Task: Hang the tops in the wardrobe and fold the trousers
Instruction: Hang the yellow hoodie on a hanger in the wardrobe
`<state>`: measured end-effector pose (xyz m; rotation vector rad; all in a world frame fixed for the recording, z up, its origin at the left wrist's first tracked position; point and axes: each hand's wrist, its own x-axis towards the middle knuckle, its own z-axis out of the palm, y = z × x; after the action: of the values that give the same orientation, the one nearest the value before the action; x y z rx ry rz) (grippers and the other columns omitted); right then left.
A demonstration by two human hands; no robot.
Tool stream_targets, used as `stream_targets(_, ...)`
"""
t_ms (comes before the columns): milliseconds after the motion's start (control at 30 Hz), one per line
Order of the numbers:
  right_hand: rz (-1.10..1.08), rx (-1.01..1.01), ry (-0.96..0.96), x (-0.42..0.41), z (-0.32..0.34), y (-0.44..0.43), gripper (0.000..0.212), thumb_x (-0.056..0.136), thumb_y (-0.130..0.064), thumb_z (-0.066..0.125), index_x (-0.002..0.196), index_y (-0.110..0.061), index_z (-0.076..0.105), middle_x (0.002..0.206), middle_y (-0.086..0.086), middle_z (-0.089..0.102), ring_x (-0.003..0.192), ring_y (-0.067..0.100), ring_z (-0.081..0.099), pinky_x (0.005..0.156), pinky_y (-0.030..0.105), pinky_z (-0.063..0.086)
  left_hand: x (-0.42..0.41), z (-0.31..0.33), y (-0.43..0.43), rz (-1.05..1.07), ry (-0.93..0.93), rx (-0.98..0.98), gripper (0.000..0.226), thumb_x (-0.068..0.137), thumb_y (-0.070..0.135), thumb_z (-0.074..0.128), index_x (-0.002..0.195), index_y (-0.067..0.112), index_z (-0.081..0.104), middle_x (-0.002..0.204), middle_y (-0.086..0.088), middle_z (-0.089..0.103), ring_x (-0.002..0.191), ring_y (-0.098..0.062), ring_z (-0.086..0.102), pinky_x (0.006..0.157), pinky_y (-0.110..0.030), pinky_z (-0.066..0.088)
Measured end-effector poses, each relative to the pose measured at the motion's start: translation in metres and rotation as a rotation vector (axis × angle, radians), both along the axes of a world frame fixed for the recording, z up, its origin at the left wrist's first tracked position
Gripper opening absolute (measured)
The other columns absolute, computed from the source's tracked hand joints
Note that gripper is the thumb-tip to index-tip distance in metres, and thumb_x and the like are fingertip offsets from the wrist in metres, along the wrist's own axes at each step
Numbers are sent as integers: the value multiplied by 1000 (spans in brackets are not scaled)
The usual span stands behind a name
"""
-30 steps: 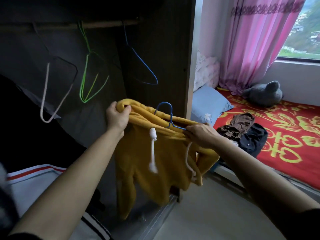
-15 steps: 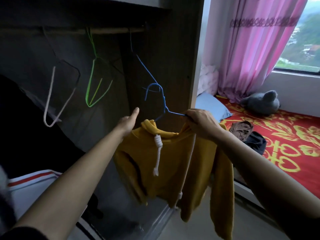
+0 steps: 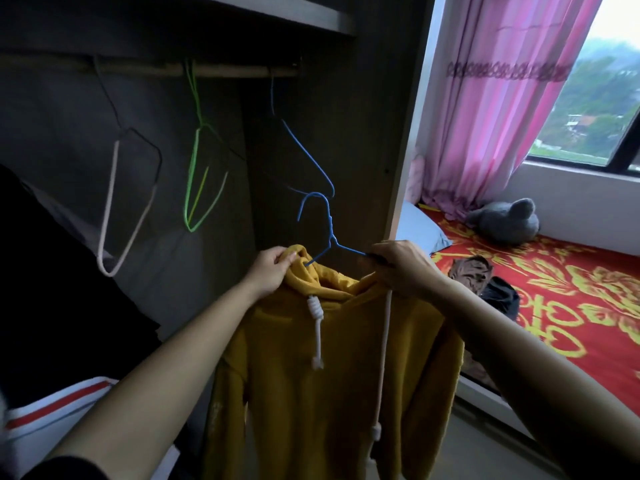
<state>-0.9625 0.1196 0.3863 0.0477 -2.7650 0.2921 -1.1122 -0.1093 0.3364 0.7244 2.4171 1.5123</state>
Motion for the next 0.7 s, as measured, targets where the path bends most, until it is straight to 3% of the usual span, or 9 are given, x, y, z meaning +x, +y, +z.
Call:
stream_targets(67, -40, -54, 5, -5, 0, -9, 23, 100, -29, 56, 110, -15, 72, 90, -1, 69, 77, 11, 64, 64, 26, 51, -9, 0, -2, 3, -1, -192, 48, 101, 51, 35, 111, 17, 68, 100, -2, 67, 99, -19, 61, 91, -36, 46)
stream_targets(167, -88, -183, 23, -14, 1, -17, 21, 98, -26, 60, 113, -18, 72, 88, -8, 67, 73, -1, 60, 59, 15, 44, -25, 4, -10, -4, -5, -177, 52, 100, 54, 34, 79, 18, 65, 81, -2, 65, 84, -18, 61, 87, -39, 48)
stream_targets(267, -125, -291, 105, -24, 9, -22, 19, 94, -23, 64, 110, -21, 74, 87, -11, 66, 72, -5, 55, 58, 12, 37, -32, 16, -8, 19, 74, -89, 51, 99, 56, 36, 99, 16, 67, 96, -1, 69, 97, -20, 63, 90, -38, 47)
stream_targets(367, -156, -437, 127, -40, 23, -31, 21, 92, -23, 67, 112, -23, 74, 94, -11, 68, 81, 1, 60, 64, 13, 41, -41, 34, -2, 107, 289, -171, 46, 102, 50, 33, 126, 21, 59, 118, -2, 64, 117, -24, 55, 100, -40, 41)
stream_targets(467, -147, -724, -7, -68, 39, -37, 25, 92, -20, 68, 116, -19, 71, 90, -8, 69, 71, 3, 66, 60, 17, 50, -55, 61, 5, 202, 355, -277, 49, 102, 43, 38, 143, 18, 42, 146, -14, 40, 137, -33, 35, 112, -49, 32)
stream_targets(567, -154, -945, -76, -103, 59, -38, 20, 95, -19, 62, 113, -13, 71, 93, 1, 70, 76, 9, 67, 65, 22, 56, -70, 103, 10, 277, 559, -362, 54, 99, 39, 45, 147, 18, 34, 152, -12, 28, 142, -33, 23, 112, -49, 28)
stream_targets(700, -108, -1098, -87, -153, 87, -37, 20, 97, -11, 54, 110, -11, 69, 88, 4, 69, 58, 7, 62, 52, 20, 53, -97, 166, 4, 437, 912, -498, 59, 96, 35, 50, 148, 18, 28, 156, -14, 19, 146, -34, 13, 114, -55, 23)
